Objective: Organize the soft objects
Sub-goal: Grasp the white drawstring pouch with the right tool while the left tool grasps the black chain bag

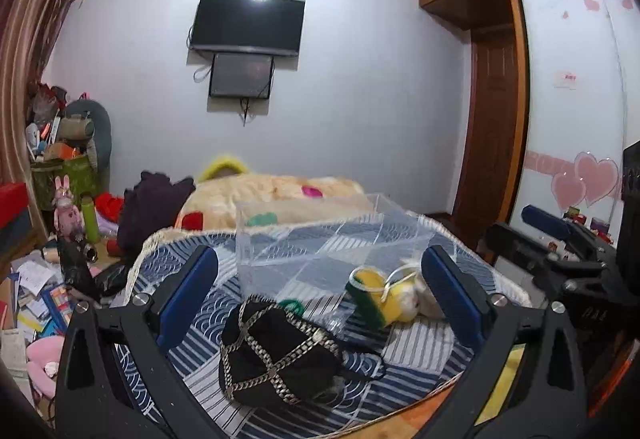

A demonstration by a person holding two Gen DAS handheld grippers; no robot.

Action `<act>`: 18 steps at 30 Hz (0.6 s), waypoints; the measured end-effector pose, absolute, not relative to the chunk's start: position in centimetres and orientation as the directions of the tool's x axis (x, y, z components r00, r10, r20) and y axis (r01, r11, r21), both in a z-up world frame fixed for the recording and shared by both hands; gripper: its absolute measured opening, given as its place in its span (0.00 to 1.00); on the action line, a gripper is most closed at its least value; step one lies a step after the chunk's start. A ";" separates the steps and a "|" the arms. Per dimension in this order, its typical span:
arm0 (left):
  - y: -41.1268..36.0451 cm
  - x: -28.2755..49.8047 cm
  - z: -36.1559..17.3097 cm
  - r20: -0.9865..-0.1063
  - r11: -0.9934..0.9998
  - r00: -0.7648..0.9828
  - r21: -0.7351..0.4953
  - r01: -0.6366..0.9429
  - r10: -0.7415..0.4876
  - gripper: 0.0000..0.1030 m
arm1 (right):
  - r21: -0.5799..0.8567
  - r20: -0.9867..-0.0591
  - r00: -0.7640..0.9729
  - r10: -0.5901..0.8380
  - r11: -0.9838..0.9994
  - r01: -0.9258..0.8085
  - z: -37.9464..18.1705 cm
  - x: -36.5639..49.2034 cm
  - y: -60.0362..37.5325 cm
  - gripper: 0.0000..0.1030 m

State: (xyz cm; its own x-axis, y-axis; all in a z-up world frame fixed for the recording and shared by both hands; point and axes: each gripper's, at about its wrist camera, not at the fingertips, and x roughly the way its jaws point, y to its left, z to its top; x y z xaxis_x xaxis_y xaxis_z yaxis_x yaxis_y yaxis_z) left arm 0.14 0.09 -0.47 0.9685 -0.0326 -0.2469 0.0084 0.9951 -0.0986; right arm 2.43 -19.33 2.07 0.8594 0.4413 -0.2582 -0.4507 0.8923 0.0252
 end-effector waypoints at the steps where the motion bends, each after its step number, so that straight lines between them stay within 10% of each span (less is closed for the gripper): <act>1: 0.4 0.5 -0.8 -0.266 0.994 0.963 -0.105 0.001 -0.029 1.00 | 0.030 -0.271 0.854 0.445 0.890 -0.454 1.8 2.8 -19.4 0.94; 7: 1.7 2.1 -3.4 -0.349 0.990 0.937 -0.138 -0.017 -0.032 0.85 | 0.036 -0.369 0.820 0.437 0.889 -0.457 -0.4 4.7 -19.1 0.69; 18: 3.8 4.0 -7.4 -0.469 0.980 0.882 -0.190 -0.052 -0.044 0.82 | 0.080 -0.487 0.781 0.391 0.910 -0.406 -2.6 7.0 -19.9 0.54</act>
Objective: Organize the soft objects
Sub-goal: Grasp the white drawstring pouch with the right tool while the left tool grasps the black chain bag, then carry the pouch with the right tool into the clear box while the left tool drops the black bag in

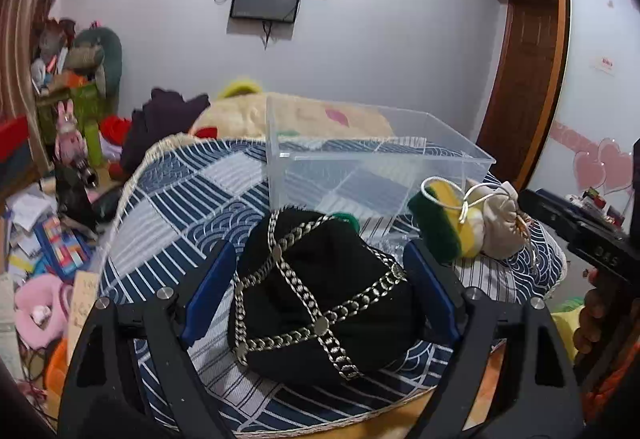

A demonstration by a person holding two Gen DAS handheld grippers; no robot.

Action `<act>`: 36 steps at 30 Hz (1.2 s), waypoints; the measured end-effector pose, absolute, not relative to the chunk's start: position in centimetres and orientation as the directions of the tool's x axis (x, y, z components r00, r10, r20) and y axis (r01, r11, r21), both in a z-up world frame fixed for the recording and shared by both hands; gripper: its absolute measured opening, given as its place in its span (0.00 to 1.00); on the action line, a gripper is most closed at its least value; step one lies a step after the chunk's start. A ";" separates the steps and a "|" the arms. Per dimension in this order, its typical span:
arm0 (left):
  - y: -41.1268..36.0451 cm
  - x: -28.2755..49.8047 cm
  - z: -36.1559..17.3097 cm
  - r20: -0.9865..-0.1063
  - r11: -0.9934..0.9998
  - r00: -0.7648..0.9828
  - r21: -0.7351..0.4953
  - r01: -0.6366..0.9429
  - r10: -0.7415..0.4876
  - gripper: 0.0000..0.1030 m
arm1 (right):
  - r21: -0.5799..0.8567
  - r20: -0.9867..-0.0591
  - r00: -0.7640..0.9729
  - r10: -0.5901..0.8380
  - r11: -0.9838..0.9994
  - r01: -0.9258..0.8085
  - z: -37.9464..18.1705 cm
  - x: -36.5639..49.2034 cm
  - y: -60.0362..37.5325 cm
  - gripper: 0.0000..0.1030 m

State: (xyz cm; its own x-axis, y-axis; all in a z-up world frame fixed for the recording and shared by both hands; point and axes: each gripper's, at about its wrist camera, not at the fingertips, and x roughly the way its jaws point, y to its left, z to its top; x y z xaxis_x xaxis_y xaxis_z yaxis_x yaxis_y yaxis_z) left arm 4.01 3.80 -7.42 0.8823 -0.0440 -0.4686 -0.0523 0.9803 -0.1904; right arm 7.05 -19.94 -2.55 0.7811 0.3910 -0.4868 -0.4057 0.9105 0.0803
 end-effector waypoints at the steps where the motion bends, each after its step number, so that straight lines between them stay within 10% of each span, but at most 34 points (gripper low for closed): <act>1: 4.0 4.0 -7.6 -0.471 0.978 0.880 -0.204 -0.047 -0.056 0.78 | 0.087 -0.498 0.774 0.390 0.911 -0.403 -2.8 7.3 -20.0 0.51; 15: 3.8 4.1 -7.1 -0.483 0.968 0.863 -0.249 0.025 -0.147 0.18 | 0.129 -0.536 0.734 0.416 0.900 -0.416 -3.9 8.1 -20.0 0.25; 36: 5.2 5.0 0.3 -0.315 0.974 0.944 -0.226 0.030 -0.102 0.14 | 0.080 -0.352 0.819 0.453 0.887 -0.455 2.9 8.0 -19.5 0.24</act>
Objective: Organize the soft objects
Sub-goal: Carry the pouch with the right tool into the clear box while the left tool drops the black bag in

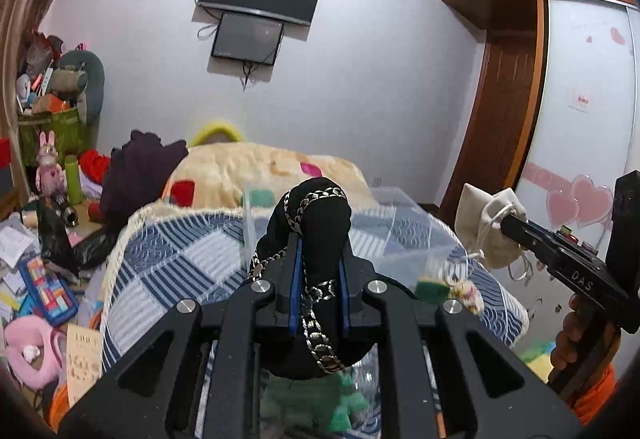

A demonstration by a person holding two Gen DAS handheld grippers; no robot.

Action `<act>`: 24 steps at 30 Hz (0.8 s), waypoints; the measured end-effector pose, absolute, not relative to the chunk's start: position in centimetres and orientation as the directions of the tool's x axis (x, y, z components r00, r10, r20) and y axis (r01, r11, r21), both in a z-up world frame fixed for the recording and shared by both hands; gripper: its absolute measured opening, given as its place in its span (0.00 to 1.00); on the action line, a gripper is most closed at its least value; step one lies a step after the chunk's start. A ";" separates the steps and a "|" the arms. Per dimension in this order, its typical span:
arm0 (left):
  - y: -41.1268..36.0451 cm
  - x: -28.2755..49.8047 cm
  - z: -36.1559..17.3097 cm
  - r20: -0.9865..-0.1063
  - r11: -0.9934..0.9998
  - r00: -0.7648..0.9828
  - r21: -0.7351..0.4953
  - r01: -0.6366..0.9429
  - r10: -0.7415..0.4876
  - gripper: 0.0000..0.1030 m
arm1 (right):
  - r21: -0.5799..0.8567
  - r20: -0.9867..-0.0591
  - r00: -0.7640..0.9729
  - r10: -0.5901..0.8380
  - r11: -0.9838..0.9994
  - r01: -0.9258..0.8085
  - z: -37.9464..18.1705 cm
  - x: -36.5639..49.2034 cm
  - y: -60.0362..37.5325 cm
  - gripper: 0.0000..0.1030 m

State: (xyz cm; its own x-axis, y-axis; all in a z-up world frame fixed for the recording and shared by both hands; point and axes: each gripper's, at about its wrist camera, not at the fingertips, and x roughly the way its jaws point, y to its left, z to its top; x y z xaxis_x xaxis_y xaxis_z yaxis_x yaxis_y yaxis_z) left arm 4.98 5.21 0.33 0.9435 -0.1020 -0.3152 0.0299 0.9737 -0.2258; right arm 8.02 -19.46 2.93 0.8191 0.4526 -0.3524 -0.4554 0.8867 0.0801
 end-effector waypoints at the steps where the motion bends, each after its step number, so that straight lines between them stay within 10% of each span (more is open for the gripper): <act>1: 5.3 5.4 0.8 -0.303 0.975 0.948 -0.219 0.028 -0.095 0.14 | 0.080 -0.348 0.819 0.456 0.885 -0.458 3.2 8.4 -19.3 0.24; 24: 4.9 17.2 -1.3 -0.416 0.990 0.909 -0.136 -0.047 -0.014 0.14 | 0.102 -0.496 0.722 0.483 0.858 -0.504 0.7 16.2 -14.8 0.24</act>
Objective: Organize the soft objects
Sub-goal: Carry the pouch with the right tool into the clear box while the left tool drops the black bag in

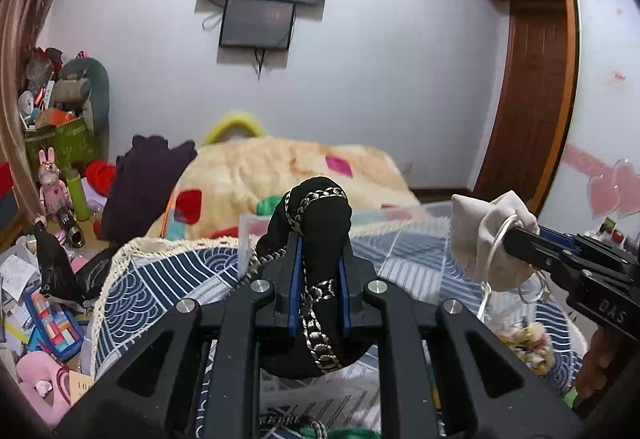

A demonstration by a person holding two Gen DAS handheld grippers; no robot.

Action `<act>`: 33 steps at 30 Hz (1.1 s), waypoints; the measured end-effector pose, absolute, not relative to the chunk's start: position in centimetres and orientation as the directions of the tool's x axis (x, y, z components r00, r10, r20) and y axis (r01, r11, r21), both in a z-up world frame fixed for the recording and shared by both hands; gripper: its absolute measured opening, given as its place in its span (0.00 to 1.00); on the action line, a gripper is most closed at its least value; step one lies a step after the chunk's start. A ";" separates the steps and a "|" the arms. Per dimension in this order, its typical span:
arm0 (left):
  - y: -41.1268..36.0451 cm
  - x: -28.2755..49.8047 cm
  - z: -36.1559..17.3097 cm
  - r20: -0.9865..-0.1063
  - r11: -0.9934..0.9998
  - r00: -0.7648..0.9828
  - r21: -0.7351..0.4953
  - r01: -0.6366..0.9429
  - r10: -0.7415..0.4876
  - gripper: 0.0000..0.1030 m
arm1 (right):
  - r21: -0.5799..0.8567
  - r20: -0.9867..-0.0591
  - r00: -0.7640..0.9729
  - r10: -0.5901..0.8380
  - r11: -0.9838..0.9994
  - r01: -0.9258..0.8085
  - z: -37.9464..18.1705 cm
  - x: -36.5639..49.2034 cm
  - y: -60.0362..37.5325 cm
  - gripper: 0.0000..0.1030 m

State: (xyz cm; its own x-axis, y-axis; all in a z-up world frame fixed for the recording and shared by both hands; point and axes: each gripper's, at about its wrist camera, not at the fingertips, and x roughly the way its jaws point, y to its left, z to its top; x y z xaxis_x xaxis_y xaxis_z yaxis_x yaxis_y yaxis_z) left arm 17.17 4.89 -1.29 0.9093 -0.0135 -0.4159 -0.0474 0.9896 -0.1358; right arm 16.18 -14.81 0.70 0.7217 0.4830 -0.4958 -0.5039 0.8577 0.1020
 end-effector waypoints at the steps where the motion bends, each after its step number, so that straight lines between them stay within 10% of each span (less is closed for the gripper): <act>1: 4.7 17.7 -1.6 -0.430 0.991 0.903 -0.126 -0.046 -0.013 0.14 | 0.109 -0.514 0.710 0.482 0.857 -0.503 0.4 16.5 -14.7 0.24; 17: 3.1 21.5 -4.4 -0.622 0.995 0.779 -0.093 0.016 -0.071 0.26 | 0.106 -0.678 0.593 0.435 0.856 -0.507 -2.4 19.0 -13.9 0.30; 33: 4.7 15.7 0.6 -0.507 0.992 0.858 -0.128 0.019 -0.082 0.66 | 0.062 -0.555 0.689 0.466 0.850 -0.524 1.9 15.1 -16.0 0.62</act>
